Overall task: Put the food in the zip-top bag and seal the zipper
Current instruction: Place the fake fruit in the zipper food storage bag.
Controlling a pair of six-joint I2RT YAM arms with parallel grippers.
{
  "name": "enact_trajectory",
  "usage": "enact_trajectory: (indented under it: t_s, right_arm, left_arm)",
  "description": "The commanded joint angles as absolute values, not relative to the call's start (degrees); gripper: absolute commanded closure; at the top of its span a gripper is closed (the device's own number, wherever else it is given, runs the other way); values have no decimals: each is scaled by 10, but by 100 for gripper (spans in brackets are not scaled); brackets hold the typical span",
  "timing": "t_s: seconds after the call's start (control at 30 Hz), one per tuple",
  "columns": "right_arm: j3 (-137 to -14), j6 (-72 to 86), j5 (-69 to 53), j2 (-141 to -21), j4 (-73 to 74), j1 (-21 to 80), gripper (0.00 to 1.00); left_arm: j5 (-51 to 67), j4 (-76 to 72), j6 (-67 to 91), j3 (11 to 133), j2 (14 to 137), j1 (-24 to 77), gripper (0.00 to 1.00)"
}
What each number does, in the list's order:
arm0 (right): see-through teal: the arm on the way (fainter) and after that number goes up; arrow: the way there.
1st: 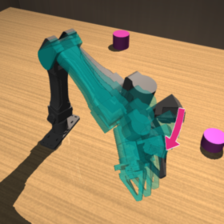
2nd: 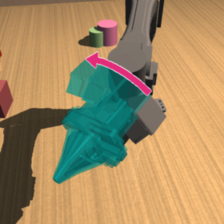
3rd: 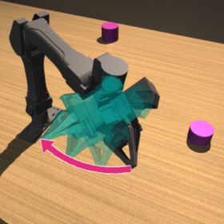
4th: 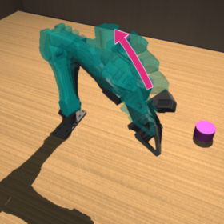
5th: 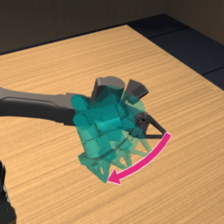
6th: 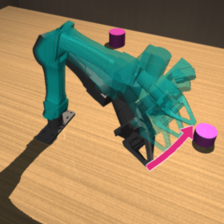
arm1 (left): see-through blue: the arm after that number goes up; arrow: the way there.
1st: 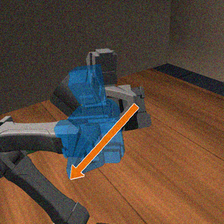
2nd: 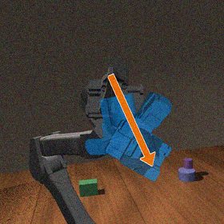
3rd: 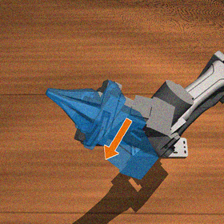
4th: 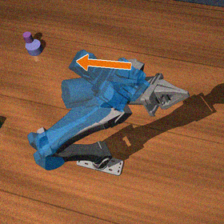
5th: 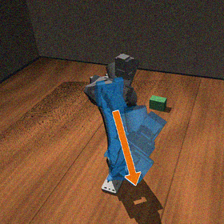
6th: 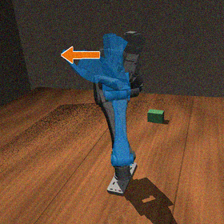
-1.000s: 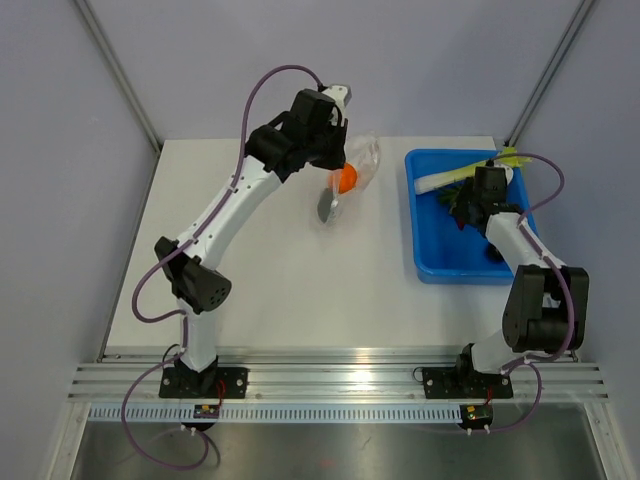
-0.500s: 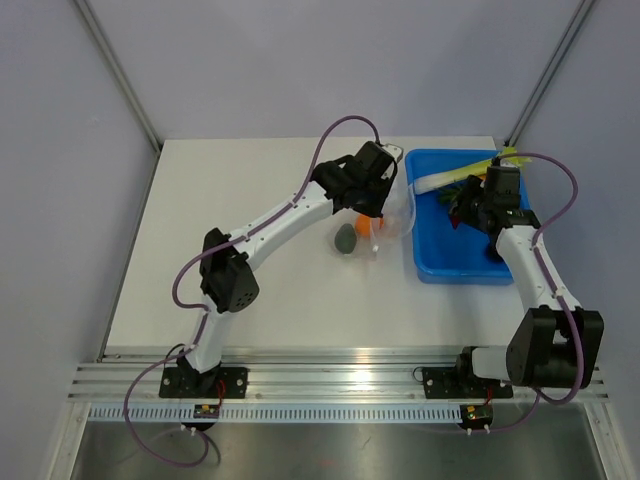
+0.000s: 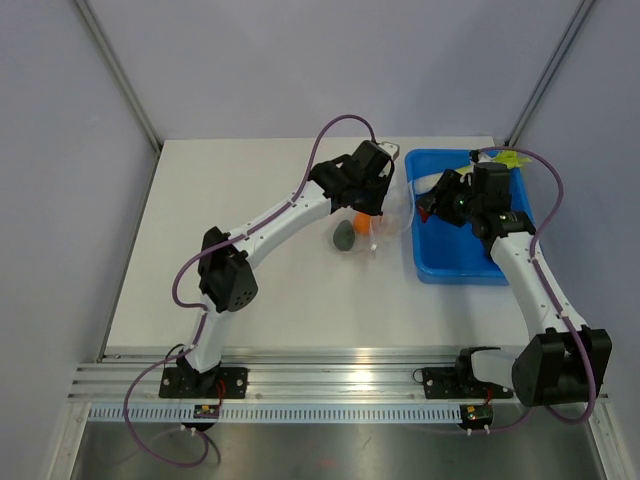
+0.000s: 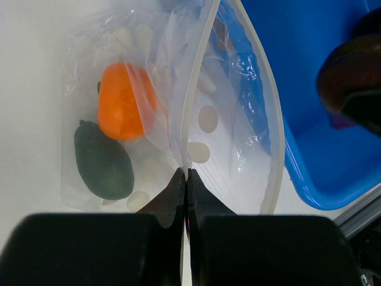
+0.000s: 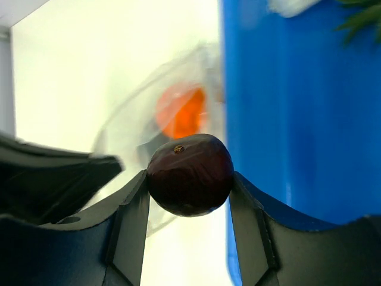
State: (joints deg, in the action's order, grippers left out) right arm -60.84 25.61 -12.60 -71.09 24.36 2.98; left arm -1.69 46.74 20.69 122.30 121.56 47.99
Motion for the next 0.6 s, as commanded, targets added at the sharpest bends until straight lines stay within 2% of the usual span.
enact_trajectory:
  t_s: [0.0, 0.4, 0.47, 0.53, 0.57]
  right_arm:
    - [-649, 279, -142, -710, 218, 75, 66]
    - [-637, 301, -146, -778, 177, 127, 64]
    - [-637, 299, -150, -787, 184, 127, 30]
    - [-649, 291, -143, -788, 197, 127, 2]
    - [-653, 280, -122, -786, 204, 126, 1]
  left_arm:
    - [-5, 445, 213, 1226, 1178, 479, 100]
    - [-4, 452, 223, 1236, 1174, 479, 100]
    - [-4, 452, 227, 1237, 1174, 479, 100]
    - [14, 449, 229, 1237, 1174, 479, 100]
    - [17, 450, 229, 1237, 1173, 479, 100]
